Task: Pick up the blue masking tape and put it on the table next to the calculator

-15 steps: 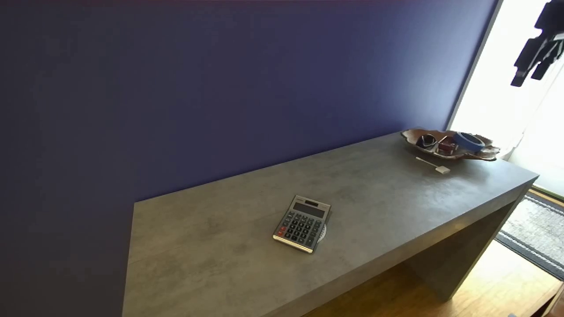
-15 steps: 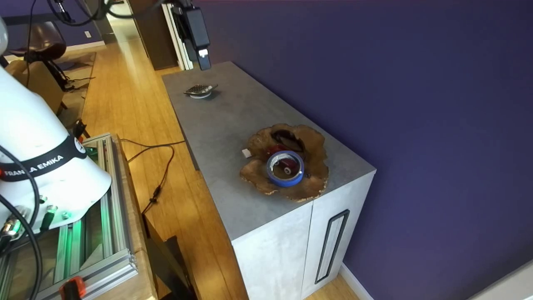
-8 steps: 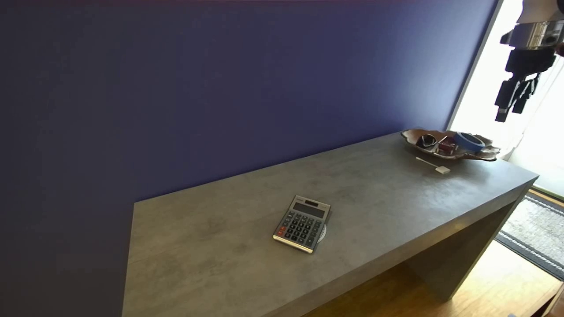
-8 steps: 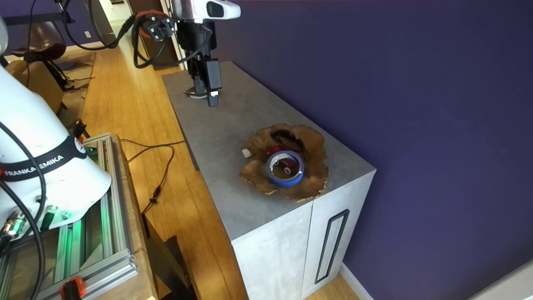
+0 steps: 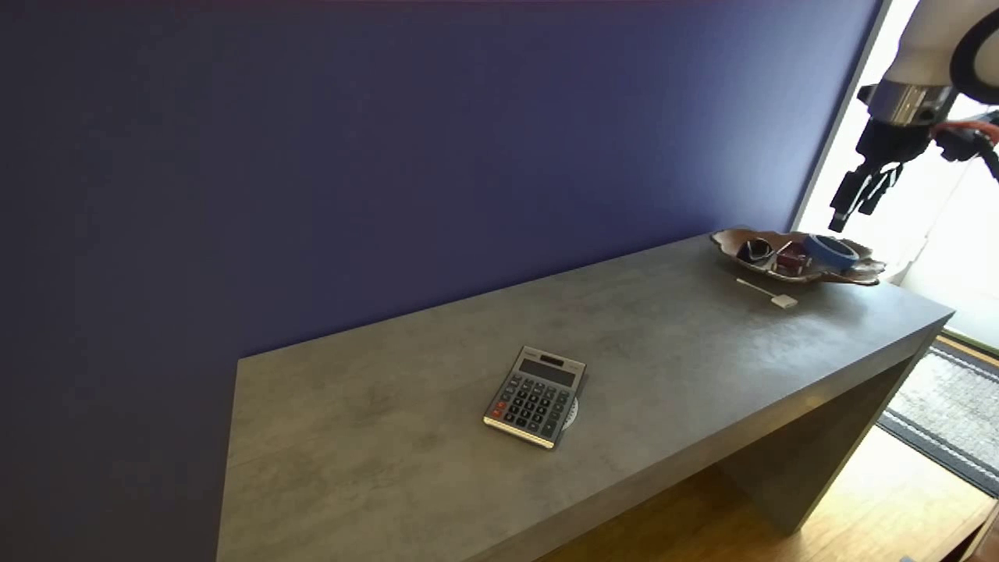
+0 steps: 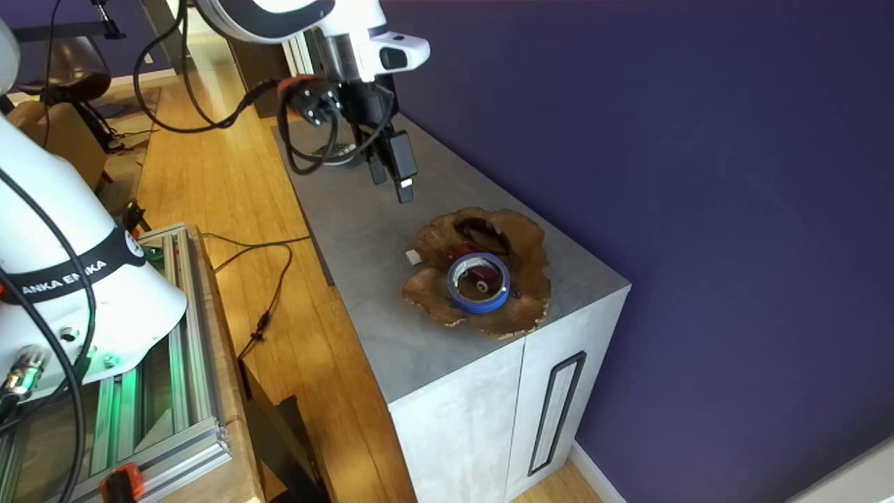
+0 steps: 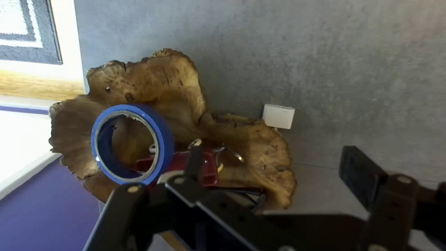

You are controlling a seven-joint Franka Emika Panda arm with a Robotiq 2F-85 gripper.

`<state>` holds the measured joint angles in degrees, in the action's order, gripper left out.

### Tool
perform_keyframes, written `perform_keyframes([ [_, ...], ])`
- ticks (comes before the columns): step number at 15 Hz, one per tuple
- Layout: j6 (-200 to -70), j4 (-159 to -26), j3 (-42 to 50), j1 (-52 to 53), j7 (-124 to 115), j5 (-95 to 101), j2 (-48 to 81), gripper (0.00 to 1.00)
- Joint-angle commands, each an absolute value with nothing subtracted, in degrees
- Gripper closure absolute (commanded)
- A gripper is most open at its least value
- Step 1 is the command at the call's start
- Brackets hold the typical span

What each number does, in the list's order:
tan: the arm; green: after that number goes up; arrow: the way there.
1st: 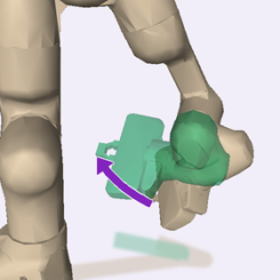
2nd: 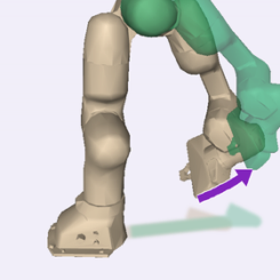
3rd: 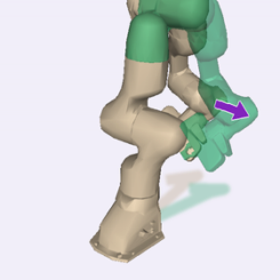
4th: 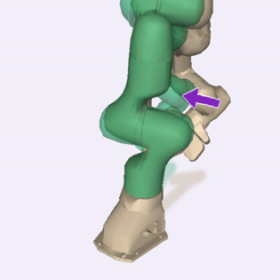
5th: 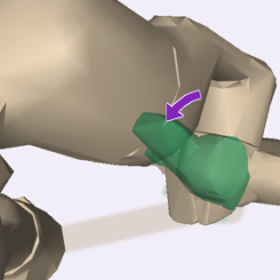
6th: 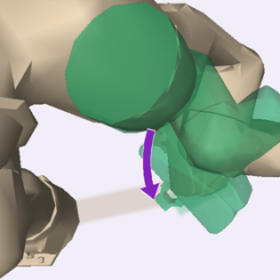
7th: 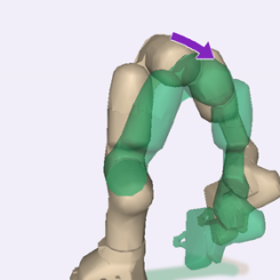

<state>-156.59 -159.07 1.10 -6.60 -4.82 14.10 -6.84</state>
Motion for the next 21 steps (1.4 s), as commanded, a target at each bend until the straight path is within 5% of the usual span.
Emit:
perform_keyframes([
  [1,-163.0,-154.4,2.5,-10.5,-16.2,29.2,7.0,0.0],
  [10,-168.5,-140.9,16.4,-4.3,-36.7,52.6,24.2,0.0],
  [12,-169.7,-139.0,17.9,-2.7,-39.2,54.2,26.9,0.26],
  [21,-171.6,-140.7,22.5,0.6,-39.3,55.5,24.7,0.91],
])
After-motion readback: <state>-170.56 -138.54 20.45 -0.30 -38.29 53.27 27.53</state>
